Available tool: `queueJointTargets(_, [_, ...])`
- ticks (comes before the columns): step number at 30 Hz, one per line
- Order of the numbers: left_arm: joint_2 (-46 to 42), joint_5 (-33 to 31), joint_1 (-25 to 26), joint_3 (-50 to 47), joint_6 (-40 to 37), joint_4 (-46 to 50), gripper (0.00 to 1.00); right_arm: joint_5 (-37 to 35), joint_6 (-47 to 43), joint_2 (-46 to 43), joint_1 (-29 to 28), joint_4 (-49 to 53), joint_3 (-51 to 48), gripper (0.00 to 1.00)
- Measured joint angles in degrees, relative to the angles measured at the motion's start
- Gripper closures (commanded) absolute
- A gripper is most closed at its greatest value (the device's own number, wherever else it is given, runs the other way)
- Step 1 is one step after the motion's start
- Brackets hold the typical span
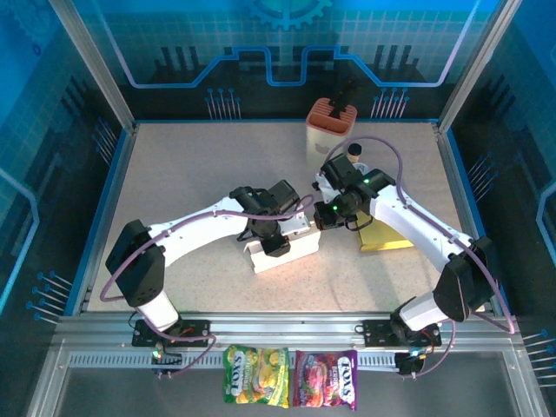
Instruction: Fold the paper box
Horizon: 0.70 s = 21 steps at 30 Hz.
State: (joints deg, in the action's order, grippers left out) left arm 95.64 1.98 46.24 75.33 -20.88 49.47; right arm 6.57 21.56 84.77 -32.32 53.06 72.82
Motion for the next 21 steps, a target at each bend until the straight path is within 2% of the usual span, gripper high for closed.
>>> queueJointTargets(12, [0.00, -0.15, -0.37, 0.07, 0.90, -0.02, 0.61, -0.20, 0.07, -2.86, -0.07, -3.39, -4.00, 1.00])
queueJointTargets(15, [0.00, 0.04, -0.87, 0.07, 1.42, 0.02, 0.58, -0.79, -0.63, -4.39, -0.63, -5.01, -5.79, 1.00])
queueJointTargets(19, [-0.33, 0.46, -1.73, 0.07, 2.58, -0.20, 0.49, -2.21, -1.33, -5.90, -2.10, -6.88, -7.58, 1.00])
queueJointTargets(21, [-1.01, 0.72, -2.01, 0.07, 3.26, -0.44, 0.48, -3.13, -1.66, -6.49, -2.86, -7.76, -8.33, 1.00])
